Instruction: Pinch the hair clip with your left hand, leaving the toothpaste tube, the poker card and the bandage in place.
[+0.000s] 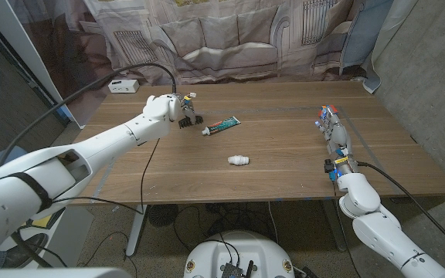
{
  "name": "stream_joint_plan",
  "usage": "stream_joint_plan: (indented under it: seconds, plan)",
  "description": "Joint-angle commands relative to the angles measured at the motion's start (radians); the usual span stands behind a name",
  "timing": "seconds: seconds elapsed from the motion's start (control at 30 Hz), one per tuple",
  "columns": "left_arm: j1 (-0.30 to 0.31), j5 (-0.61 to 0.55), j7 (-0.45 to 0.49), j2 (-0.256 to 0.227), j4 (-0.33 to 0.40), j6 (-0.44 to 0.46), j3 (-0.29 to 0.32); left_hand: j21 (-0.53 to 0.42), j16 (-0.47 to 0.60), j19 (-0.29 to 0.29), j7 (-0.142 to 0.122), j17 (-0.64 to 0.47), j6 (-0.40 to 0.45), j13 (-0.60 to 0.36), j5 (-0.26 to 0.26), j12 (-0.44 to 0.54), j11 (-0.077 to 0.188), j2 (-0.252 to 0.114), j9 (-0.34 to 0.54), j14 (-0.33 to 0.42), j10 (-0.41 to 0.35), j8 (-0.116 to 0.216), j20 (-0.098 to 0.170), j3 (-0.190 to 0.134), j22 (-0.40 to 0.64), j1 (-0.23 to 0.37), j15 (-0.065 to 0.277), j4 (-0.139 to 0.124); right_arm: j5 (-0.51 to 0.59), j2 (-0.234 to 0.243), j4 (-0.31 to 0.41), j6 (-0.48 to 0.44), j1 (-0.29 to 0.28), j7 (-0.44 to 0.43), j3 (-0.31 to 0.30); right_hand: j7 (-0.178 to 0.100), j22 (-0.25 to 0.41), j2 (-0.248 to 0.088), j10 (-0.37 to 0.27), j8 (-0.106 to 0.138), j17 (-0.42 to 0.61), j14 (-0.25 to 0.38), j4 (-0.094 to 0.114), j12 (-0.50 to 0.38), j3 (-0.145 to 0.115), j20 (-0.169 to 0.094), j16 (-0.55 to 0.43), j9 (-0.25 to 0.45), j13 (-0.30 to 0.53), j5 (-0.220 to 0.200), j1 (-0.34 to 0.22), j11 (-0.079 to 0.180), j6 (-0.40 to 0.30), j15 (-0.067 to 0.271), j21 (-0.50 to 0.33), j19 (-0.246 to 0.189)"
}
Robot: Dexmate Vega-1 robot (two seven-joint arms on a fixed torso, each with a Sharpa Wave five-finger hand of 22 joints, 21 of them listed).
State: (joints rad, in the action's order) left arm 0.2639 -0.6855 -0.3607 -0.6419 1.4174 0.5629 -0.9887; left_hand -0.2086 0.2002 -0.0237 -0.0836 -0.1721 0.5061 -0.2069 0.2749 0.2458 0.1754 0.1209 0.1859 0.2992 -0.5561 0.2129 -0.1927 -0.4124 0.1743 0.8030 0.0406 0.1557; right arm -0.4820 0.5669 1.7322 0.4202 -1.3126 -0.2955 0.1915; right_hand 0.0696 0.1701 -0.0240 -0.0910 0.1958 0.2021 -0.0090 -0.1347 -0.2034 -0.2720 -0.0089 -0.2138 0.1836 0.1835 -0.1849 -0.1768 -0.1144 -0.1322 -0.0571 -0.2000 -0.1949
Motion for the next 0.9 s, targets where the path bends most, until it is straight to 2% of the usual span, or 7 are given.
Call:
stream_joint_plan:
  seconds: [0.03, 0.2, 0.43, 0.9]
  plan:
    - [0.005, 0.017, 0.027, 0.005, -0.022, -0.013, 0.002, -0.002, 0.003, -0.008, 0.002, -0.001, 0.014, -0.002, 0.003, 0.006, -0.012, 0.002, 0.003, 0.016, -0.008, 0.002, -0.006, 0.003, 0.004, 0.013, 0.031, 0.000, 0.000, -0.001, 0.011, -0.009, -0.013, -0.010, -0.005, -0.002, 0.001, 0.003, -0.007, -0.001, 0.005, 0.005, -0.002, 0.004, 0.003, 0.006, 0.000, 0.005, 0.005, 0.002, -0.013, -0.006, -0.006, -0.003, 0.003, -0.005]
    - [0.008, 0.016, 0.040, 0.004, -0.021, -0.012, 0.001, -0.001, 0.003, -0.010, 0.003, -0.001, 0.018, -0.002, 0.003, 0.005, -0.019, 0.002, 0.003, 0.019, -0.011, 0.001, -0.007, 0.004, 0.004, 0.016, 0.031, 0.000, 0.001, -0.001, 0.011, -0.009, -0.015, -0.011, -0.006, -0.002, 0.001, 0.003, -0.008, -0.001, 0.005, 0.006, -0.002, 0.004, 0.003, 0.005, 0.000, 0.005, 0.005, 0.002, -0.013, -0.006, -0.006, -0.004, 0.003, -0.005]
    - [0.015, 0.017, 0.061, 0.002, -0.015, 0.000, 0.007, -0.004, 0.007, -0.034, -0.001, -0.001, 0.053, -0.002, 0.005, 0.012, -0.012, -0.008, 0.003, 0.046, -0.046, 0.007, -0.003, 0.002, 0.003, 0.042, 0.044, 0.003, 0.003, -0.002, 0.007, -0.007, -0.015, -0.007, -0.003, -0.001, 0.002, 0.002, -0.009, -0.001, 0.005, 0.006, -0.002, 0.003, 0.004, 0.006, 0.000, 0.005, 0.006, 0.002, -0.014, -0.006, -0.006, -0.004, 0.003, -0.005]
    - [0.018, 0.000, 0.090, 0.005, -0.017, 0.012, -0.001, -0.005, 0.008, -0.054, -0.001, 0.000, 0.083, -0.003, 0.004, 0.014, -0.010, -0.017, 0.003, 0.066, -0.069, 0.011, -0.011, 0.001, 0.002, 0.065, 0.043, 0.004, 0.000, -0.004, 0.008, -0.010, -0.018, -0.010, -0.004, -0.003, 0.002, 0.002, -0.009, -0.001, 0.006, 0.006, -0.001, 0.004, 0.006, 0.007, 0.001, 0.005, 0.006, 0.003, -0.014, -0.006, -0.006, -0.004, 0.005, -0.004]
